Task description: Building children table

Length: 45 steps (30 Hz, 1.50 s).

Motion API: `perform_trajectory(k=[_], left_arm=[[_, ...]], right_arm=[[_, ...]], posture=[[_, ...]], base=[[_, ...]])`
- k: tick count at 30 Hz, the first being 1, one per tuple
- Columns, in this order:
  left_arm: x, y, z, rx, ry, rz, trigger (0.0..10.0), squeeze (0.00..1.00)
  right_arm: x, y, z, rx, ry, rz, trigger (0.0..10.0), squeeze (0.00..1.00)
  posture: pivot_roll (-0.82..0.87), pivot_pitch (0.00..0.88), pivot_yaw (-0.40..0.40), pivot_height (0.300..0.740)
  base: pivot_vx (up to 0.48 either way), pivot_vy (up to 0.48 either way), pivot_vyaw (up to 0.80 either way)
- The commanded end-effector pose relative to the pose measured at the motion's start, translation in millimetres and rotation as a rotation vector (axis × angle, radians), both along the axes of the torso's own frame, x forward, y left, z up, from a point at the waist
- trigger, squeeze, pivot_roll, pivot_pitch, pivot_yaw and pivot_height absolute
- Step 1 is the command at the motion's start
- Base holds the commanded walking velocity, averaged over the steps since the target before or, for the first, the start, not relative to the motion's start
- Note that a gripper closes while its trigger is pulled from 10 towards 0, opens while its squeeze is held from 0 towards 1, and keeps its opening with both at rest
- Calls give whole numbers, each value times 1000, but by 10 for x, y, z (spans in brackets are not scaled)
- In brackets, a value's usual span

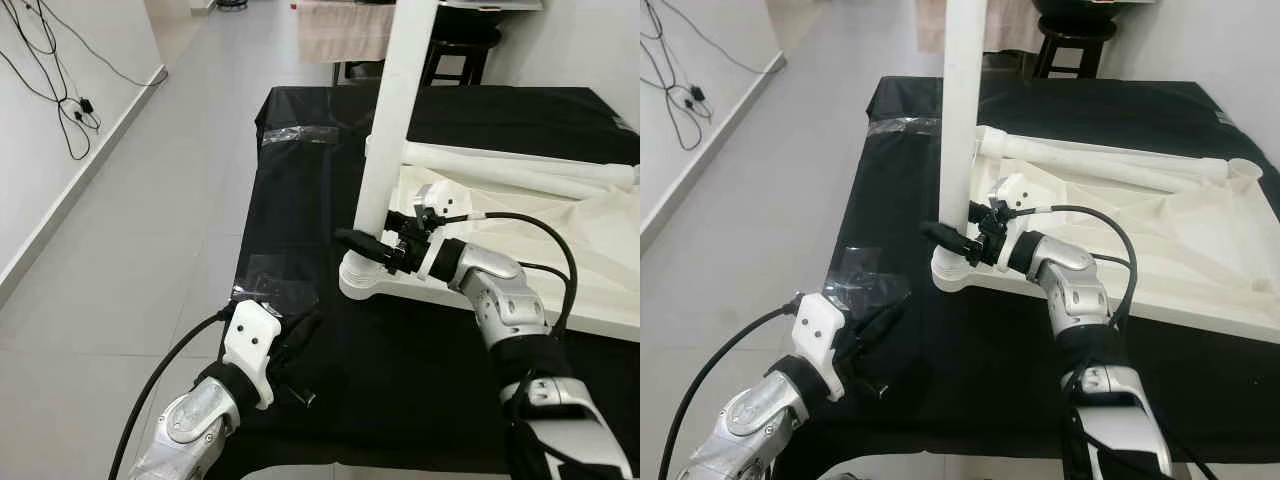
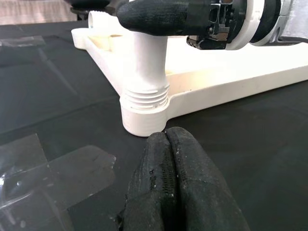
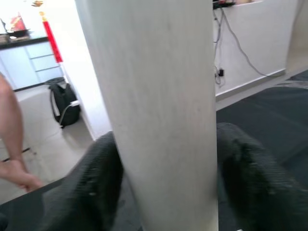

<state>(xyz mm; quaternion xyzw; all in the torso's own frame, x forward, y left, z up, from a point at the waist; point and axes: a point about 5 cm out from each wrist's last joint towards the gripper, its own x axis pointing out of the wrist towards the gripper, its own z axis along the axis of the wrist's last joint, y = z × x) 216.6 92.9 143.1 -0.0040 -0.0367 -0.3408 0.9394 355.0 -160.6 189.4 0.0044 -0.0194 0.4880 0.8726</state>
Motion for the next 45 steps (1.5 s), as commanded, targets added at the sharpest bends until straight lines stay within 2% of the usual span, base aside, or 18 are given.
perform_trajectory(k=[1,2,13,17,20,21,22,23,29,30,32,33,38,39,40,42,44,45], left_arm=[[-19,11,-15,7,14,9,10000,0],[-16,14,-16,4,14,14,10000,0],[1,15,-5,-4,6,38,10000,0],[0,41,3,-20,2,60,10000,0],[0,74,8,-33,-4,86,10000,0],[3,97,13,-39,-8,101,10000,0],[3,97,13,-39,-8,101,10000,0],[6,114,17,-46,-12,115,10000,0],[20,132,15,-55,-14,125,10000,0],[34,124,10,-63,-14,117,10000,0],[37,121,8,-65,-14,115,10000,0],[43,123,2,-67,-13,115,10000,0],[57,110,-11,-74,-11,111,10000,0],[58,98,-13,-77,-11,103,10000,0],[61,85,-16,-81,-11,94,10000,0],[61,85,-16,-81,-11,94,10000,0],[67,53,-23,-85,-13,77,10000,0],[67,53,-23,-85,-13,77,10000,0]], right_arm=[[24,-20,38,26,4,22,4353,0],[36,-35,54,31,5,29,0,0],[-72,-288,-71,-20,30,49,0,0],[-203,-358,-274,-98,49,-78,0,0],[-310,-273,-498,-176,84,-246,0,0],[-371,-195,-616,-182,111,-475,0,0],[-371,-195,-616,-182,111,-475,0,0],[-575,27,-748,-146,175,-527,0,0],[-664,91,-720,-132,179,-587,0,0],[-533,5,-642,-180,142,-588,2941,0],[-490,-17,-623,-196,137,-597,2941,0],[-436,5,-587,-193,132,-576,10000,0],[-317,140,-336,-138,70,-479,10000,0],[-318,208,-248,-118,49,-393,10000,1000],[-322,266,-146,-110,3,-273,10000,1000],[-322,266,-146,-110,3,-273,10000,1000],[-339,288,38,-124,-68,-25,10000,996],[-339,288,38,-124,-68,-25,10000,996]], posture=[[69,91,-16,740],[69,91,-16,740],[53,96,-14,740],[36,108,-20,740],[31,115,-22,740],[24,124,-19,740],[24,124,-19,740],[23,127,-18,740],[18,115,-7,740],[25,111,-14,740],[25,111,-14,740],[31,110,-13,740],[39,107,-16,740],[40,105,-17,740],[40,104,-21,740],[40,104,-21,740],[37,98,-25,740],[37,98,-25,740]], base=[[0,0,0],[0,0,0],[0,0,0],[0,0,0],[0,0,0],[0,0,0],[0,0,0],[0,0,0],[0,0,0],[0,0,0],[0,0,0],[0,0,0],[0,0,0],[0,0,0],[0,0,0],[0,0,0],[0,0,0],[0,0,0]])
